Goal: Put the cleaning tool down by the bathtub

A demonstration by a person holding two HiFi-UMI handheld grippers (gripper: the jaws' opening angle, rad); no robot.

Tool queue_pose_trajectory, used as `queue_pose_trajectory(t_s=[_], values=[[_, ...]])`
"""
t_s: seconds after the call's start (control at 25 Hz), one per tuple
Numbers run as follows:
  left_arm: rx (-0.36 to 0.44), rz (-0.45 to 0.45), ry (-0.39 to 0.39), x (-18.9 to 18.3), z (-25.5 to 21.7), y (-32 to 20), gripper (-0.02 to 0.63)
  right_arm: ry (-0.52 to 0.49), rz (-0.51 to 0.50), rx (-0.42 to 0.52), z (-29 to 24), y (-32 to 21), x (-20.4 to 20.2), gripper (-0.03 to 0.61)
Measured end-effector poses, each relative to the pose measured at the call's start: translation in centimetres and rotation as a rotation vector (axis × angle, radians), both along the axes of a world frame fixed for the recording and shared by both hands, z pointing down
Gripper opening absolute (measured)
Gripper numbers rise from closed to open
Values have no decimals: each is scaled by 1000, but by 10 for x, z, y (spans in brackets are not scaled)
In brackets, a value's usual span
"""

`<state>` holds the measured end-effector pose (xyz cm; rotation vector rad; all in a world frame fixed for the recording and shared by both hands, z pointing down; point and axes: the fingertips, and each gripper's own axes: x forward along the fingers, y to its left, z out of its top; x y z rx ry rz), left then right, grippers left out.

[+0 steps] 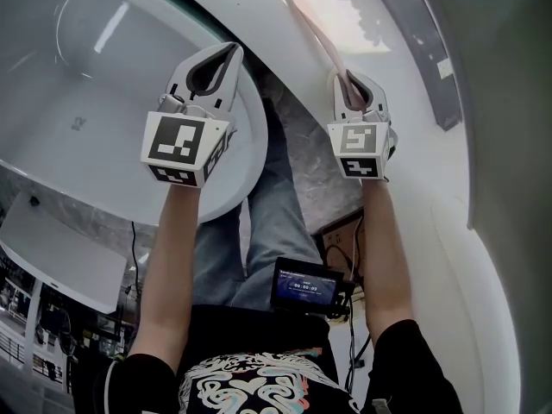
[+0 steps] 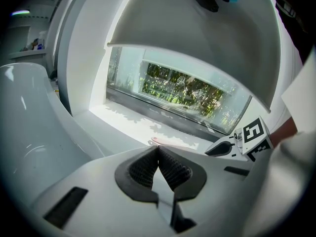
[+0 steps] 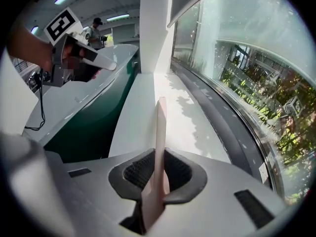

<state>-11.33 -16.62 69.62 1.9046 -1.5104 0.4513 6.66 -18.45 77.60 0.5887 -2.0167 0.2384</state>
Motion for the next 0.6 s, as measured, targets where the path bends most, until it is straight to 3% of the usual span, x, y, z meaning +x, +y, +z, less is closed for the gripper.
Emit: queue_pose_trajectory(t_s=[0.6], values=[[-5, 0, 12, 0, 5, 4, 17, 66, -4, 6, 8, 2, 2, 77]])
